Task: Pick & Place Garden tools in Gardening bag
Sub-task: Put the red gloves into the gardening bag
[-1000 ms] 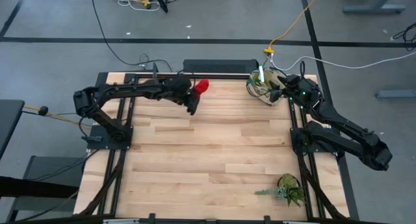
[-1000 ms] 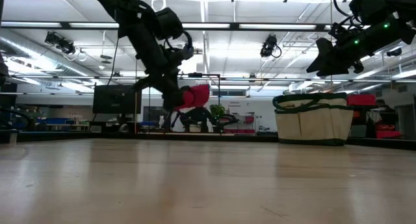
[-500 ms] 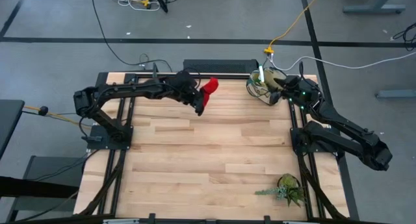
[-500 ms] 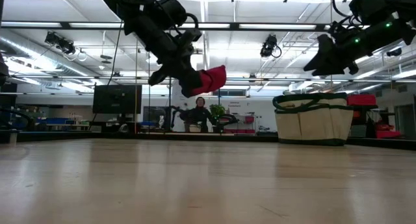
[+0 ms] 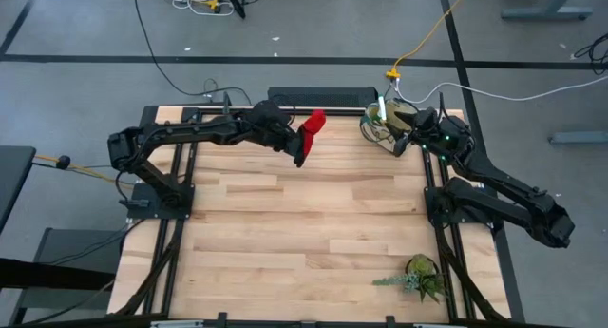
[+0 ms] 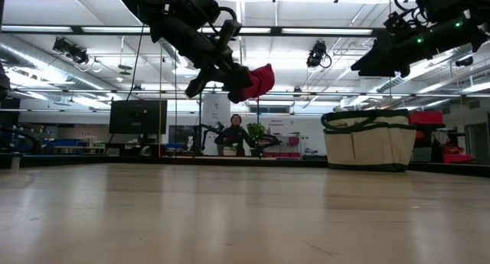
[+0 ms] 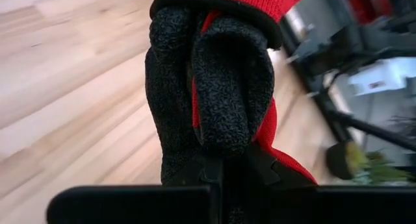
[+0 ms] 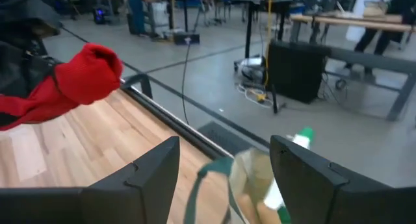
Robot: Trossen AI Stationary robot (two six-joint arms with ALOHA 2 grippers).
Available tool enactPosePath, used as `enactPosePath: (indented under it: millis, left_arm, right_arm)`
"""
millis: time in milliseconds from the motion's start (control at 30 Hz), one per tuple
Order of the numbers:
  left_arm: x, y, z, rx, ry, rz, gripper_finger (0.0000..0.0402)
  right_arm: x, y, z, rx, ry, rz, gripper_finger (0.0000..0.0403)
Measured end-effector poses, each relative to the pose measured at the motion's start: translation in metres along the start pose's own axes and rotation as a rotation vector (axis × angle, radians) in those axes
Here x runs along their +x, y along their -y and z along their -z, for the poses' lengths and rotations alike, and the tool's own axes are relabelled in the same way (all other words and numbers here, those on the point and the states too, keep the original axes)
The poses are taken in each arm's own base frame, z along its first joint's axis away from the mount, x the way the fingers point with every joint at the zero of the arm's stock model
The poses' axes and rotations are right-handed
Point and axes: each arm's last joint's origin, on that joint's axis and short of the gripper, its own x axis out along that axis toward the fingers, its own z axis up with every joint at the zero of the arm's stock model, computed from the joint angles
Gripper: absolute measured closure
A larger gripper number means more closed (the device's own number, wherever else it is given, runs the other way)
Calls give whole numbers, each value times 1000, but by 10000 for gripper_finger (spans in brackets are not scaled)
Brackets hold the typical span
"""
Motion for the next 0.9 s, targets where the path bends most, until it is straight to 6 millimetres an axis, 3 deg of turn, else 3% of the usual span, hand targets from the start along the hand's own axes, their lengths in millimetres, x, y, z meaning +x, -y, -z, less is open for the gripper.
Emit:
enactPosePath:
  millis: [367,900]
  left_arm:
    - [-1,10,-8,-63,44,143,376]
    - [-10,31,-27,-60,118,370,377]
  right_arm:
    - [-1,-15,-11,-151,84,-74,160]
    - [-18,-36,-63,-333,264,-151,160]
